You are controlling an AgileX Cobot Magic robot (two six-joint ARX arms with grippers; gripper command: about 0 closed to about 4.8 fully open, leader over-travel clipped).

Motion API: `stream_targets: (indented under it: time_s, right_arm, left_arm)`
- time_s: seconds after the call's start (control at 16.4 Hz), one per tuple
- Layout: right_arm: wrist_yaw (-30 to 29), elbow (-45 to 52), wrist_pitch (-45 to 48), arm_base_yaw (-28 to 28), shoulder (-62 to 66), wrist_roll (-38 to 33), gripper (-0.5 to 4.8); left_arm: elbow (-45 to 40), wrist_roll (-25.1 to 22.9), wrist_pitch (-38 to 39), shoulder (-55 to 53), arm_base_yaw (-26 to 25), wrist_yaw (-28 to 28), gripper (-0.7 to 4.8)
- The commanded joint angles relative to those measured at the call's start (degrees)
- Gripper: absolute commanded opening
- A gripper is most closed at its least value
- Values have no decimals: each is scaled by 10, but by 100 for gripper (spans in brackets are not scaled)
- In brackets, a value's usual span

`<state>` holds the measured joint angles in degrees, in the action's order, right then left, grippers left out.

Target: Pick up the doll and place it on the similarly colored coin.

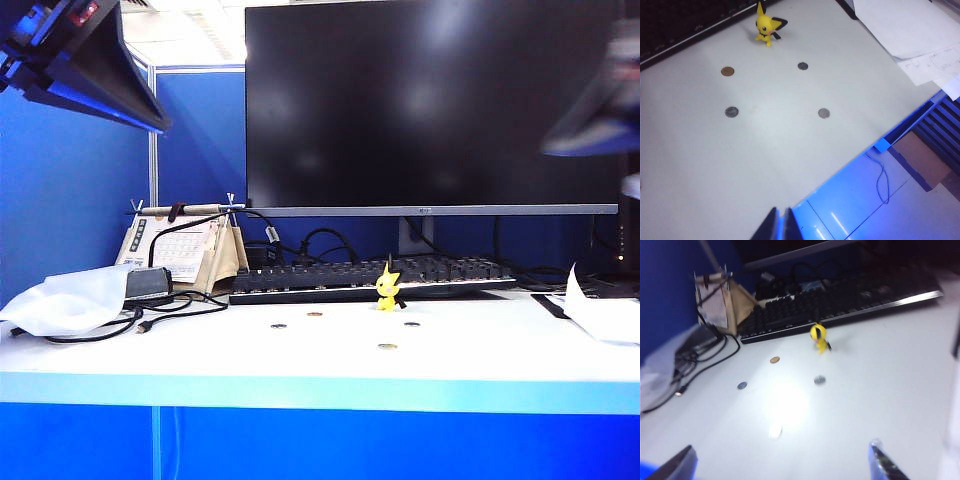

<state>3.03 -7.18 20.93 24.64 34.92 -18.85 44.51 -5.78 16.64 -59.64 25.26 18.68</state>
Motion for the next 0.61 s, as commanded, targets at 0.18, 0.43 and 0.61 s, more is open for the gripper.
stream_targets:
  time_s: [0.18,0.43,0.61]
  right_arm:
    - [-47,-154,108,2,316,66,479]
    - [-59,-256,234,-4,510,94,479]
    - [-72,-327,243,-13,591,104,479]
  left_arm:
    - [0,9,-5,0,0,6,26]
    - [-4,44,17,0,0,19,26]
    - [-9,57,22,0,0,23,26]
